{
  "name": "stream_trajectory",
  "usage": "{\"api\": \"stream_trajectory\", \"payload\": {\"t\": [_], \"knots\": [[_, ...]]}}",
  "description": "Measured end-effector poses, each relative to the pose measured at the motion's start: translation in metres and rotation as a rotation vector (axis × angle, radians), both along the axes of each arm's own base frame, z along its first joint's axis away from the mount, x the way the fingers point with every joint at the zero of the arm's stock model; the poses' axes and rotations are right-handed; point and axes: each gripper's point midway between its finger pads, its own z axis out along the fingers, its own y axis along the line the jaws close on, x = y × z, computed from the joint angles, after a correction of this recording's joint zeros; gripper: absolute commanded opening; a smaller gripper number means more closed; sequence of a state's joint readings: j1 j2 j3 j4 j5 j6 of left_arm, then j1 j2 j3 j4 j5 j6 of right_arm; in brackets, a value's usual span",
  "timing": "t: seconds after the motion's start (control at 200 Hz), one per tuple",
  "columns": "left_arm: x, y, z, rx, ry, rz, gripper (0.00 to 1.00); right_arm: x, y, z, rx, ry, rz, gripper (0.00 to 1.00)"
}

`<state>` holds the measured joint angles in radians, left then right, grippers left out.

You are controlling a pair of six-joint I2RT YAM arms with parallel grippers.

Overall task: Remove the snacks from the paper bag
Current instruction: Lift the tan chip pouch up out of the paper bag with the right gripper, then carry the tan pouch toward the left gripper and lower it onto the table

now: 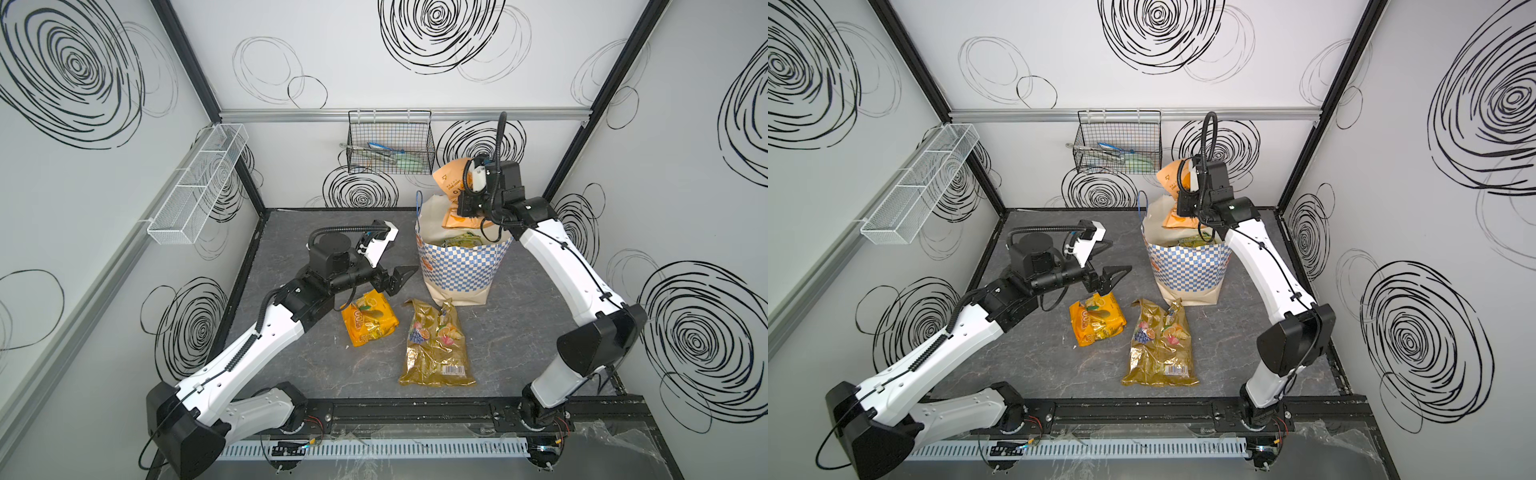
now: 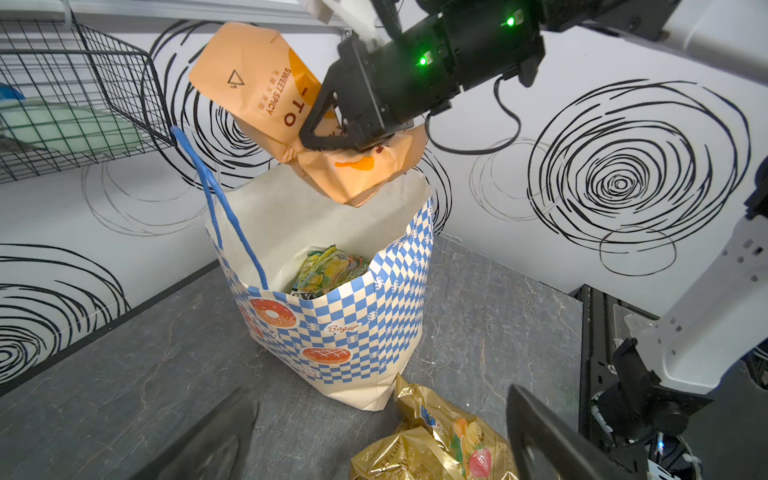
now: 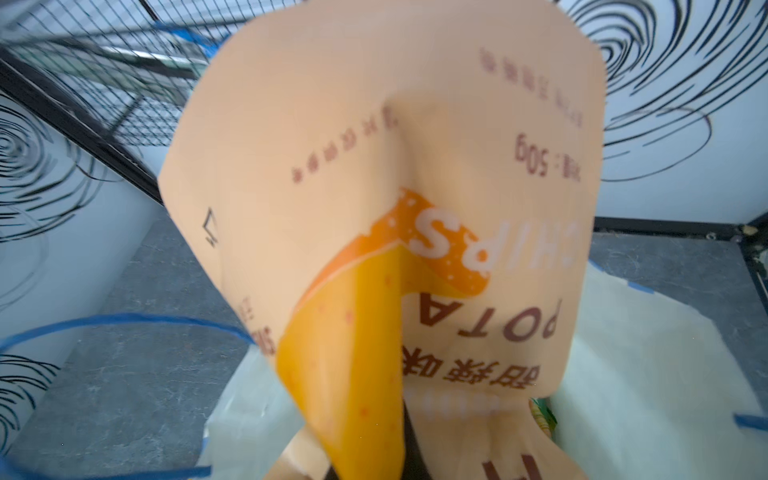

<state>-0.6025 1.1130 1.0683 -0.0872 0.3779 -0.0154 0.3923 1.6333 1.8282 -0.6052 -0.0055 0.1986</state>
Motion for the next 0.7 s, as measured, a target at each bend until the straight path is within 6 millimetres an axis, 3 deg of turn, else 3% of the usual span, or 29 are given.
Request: {"api": "stream_trajectory", "payload": {"t": [0.21, 0.39, 0.465, 0.555, 0.7], "knots": [[-0.028, 0.019, 0.024, -0.068, -0.023, 0.073, 0.96, -0.054, 0.021, 0.087, 0.114, -0.187, 0.12, 0.0], [-0.042, 0.053, 0.029, -0.1, 0.018, 0.209, 0.96, -0.099, 0.076, 0.141, 0.173, -0.295, 0.284, 0.0], [-0.046, 0.069, 0.021, -0.078, 0.05, 0.272, 0.96, -0.114, 0.103, 0.15, 0.183, -0.313, 0.351, 0.0], [-0.053, 0.088, 0.012, -0.055, 0.09, 0.335, 0.96, -0.127, 0.135, 0.147, 0.184, -0.305, 0.419, 0.0], [-0.067, 0.115, -0.003, -0.041, 0.17, 0.429, 0.96, -0.136, 0.191, 0.107, 0.142, -0.229, 0.512, 0.0]]}}
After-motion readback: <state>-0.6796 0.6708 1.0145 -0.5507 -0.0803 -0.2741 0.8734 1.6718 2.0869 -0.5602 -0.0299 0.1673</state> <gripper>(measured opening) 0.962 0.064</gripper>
